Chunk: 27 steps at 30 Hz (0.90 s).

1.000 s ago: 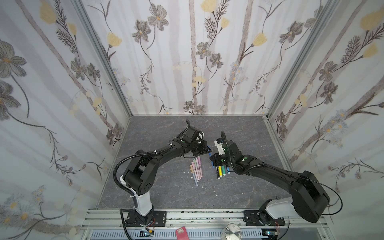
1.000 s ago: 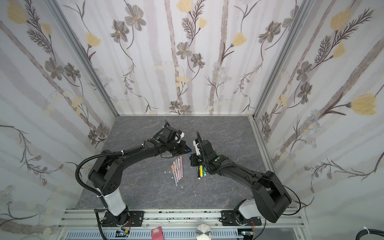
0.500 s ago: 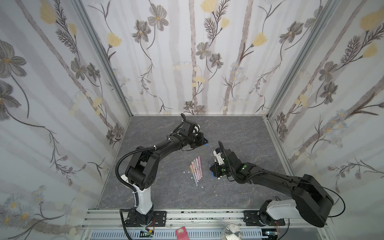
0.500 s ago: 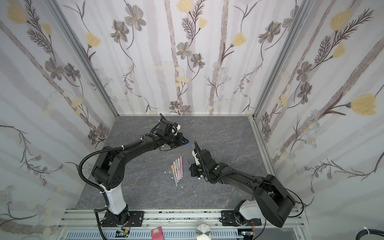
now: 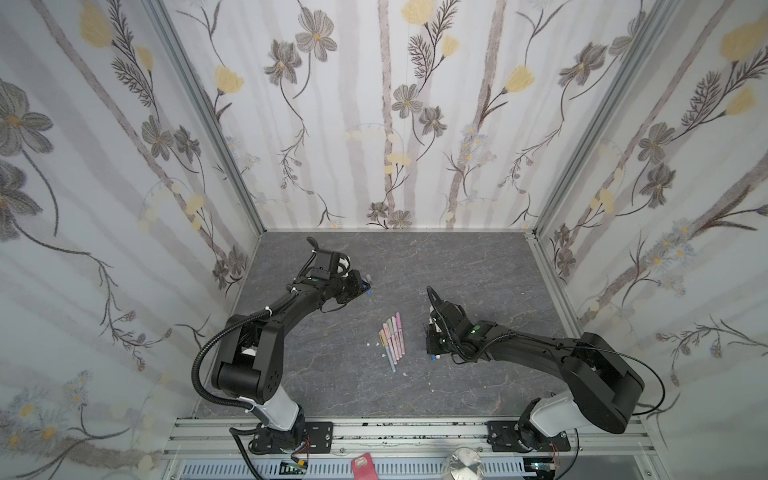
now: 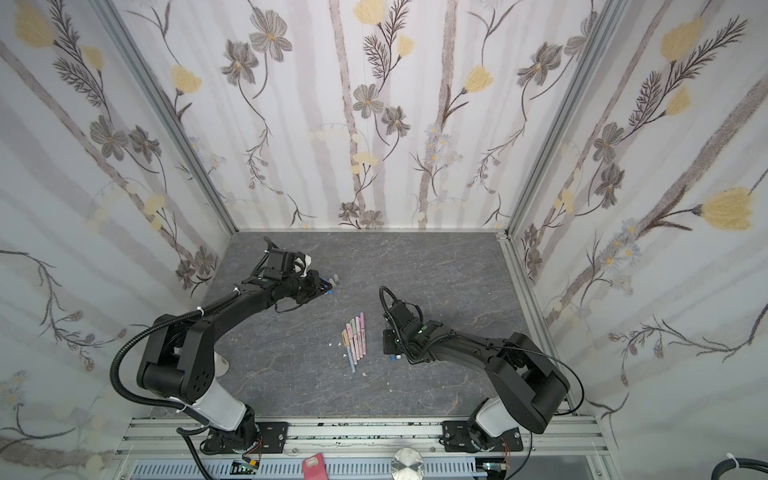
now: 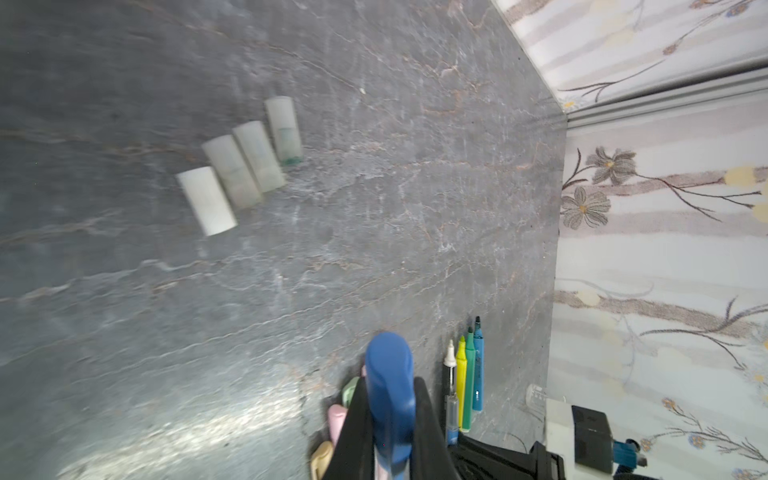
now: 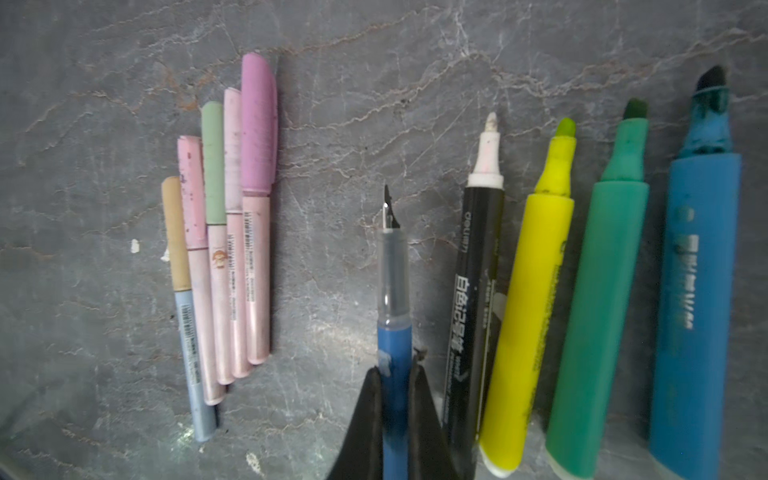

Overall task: Open the pen caps
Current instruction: 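Lower the uncapped blue pen beside the black marker and open the right gripper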

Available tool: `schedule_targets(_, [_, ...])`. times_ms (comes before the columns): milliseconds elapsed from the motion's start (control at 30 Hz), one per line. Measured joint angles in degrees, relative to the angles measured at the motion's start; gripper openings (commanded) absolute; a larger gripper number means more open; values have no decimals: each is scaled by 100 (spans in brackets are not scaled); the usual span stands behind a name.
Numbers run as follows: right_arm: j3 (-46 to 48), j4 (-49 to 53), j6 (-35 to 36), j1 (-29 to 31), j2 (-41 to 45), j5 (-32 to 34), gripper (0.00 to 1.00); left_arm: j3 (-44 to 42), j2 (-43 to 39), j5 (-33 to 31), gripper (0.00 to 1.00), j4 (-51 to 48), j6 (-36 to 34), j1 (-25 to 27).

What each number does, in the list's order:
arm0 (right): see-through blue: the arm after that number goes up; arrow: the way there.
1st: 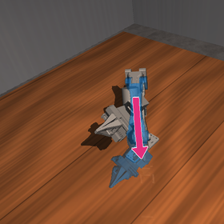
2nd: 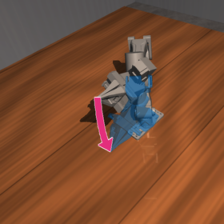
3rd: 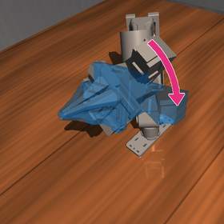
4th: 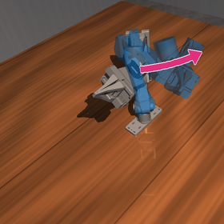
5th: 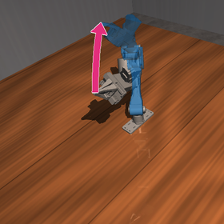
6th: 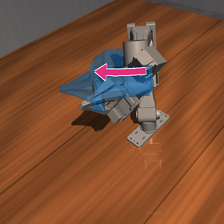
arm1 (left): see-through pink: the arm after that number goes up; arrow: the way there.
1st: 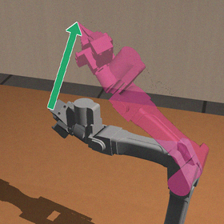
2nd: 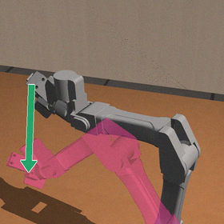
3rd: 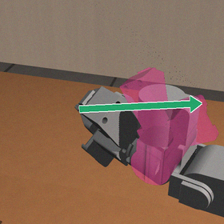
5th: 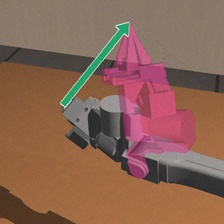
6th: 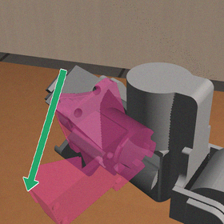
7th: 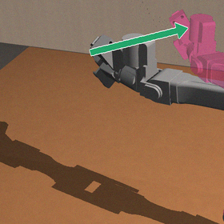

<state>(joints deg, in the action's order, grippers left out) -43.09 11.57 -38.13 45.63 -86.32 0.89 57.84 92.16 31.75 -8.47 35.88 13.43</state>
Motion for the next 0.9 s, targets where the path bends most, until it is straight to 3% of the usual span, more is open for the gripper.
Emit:
schedule_targets(333, [-435, 293, -238, 87, -409, 522, 3, -728, -214, 31, 0, -35, -321, -479])
schedule_targets(733, [-715, 573, -341, 374, -820, 811, 8, -590, 363, 138, 0, 42, -514, -605])
schedule_targets(900, [-752, 656, -341, 413, -879, 848, 17, -396, 776, 140, 1, 179, -573, -645])
